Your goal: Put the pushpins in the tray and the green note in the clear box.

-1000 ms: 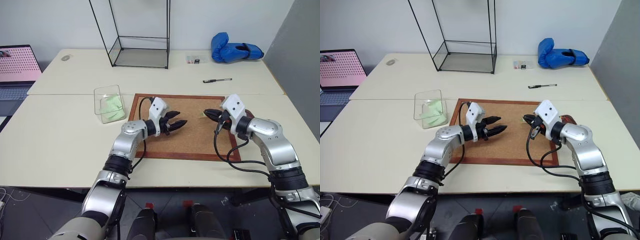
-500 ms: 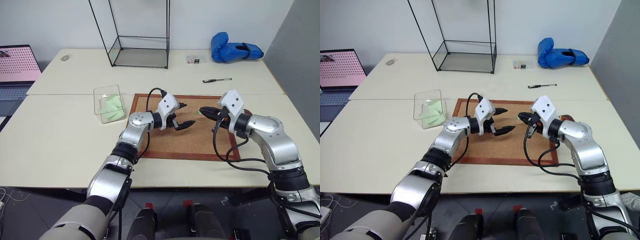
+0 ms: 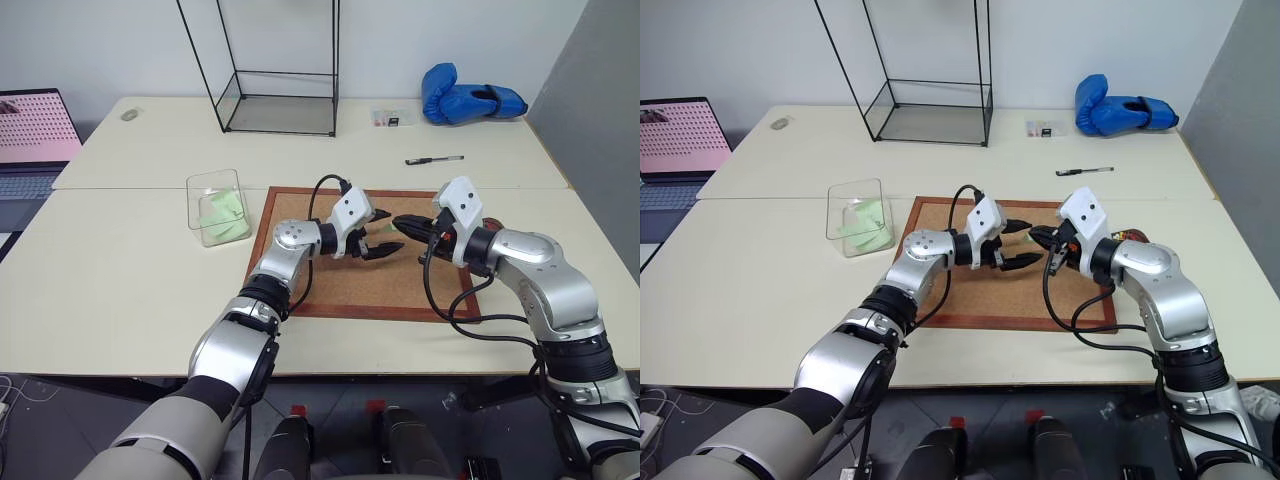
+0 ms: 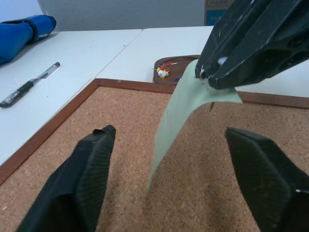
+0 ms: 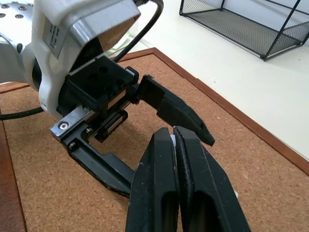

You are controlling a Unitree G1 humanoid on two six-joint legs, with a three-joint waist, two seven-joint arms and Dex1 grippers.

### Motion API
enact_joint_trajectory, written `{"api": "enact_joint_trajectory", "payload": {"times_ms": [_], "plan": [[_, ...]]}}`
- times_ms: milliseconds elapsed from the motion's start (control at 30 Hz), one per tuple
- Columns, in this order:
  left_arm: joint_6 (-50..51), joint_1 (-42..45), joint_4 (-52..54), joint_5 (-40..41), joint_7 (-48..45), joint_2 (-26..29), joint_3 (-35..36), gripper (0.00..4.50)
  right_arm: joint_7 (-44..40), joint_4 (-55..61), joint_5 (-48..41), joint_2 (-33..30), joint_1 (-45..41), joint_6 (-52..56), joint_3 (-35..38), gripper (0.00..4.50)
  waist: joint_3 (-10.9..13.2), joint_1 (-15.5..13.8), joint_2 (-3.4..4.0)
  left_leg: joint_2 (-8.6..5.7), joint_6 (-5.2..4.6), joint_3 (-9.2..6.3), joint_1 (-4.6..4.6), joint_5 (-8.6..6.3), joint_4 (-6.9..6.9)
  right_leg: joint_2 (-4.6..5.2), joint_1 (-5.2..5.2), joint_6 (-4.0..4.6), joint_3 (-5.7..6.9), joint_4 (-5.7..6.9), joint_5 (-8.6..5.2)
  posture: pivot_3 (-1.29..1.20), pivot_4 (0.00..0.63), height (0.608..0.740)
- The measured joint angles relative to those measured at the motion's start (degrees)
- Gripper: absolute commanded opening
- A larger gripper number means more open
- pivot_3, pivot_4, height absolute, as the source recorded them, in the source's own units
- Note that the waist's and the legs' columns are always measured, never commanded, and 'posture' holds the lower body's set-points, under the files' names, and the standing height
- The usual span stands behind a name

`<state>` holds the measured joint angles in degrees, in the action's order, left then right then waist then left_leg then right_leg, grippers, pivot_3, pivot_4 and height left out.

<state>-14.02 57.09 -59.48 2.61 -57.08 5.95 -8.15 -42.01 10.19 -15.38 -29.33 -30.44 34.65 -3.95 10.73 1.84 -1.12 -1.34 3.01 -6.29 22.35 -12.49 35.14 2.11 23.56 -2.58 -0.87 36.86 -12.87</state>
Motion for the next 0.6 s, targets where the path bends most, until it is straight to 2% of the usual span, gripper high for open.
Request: {"api": "enact_joint_trajectory", "payload": {"times_ms": [467,567,600], "plan": [[0.18,0.33,-1.37,0.26,-2.38,-0.92,1.76,0.47,1.92,1.32,-1.78,0.59,-0.29,2.90,0.42,0.00,0.00,0.00,0.00,0.00,0.00,-0.01,0.00,0.00,0.00,0.00,0.00,0.00,0.00,0.02,0.00,0.00,0.150,0.740],[1.13,0.32,-1.37,0.64,-2.87,-1.09,2.02,0.02,2.10,1.33,-1.88,0.61,-0.29,3.22,0.42,0.00,0.00,0.00,0.00,0.00,0.00,-0.01,0.00,0.00,0.01,0.00,0.00,0.00,0.01,0.02,0.00,0.00,0.150,0.740],[1.35,0.32,-1.37,0.82,-3.32,-1.19,2.15,0.02,2.13,1.33,-1.91,0.62,-0.29,3.29,0.42,0.00,0.00,0.00,0.00,0.00,0.00,-0.01,0.00,0.00,0.01,0.00,0.00,0.00,0.01,0.01,0.00,0.00,0.150,0.740]]}}
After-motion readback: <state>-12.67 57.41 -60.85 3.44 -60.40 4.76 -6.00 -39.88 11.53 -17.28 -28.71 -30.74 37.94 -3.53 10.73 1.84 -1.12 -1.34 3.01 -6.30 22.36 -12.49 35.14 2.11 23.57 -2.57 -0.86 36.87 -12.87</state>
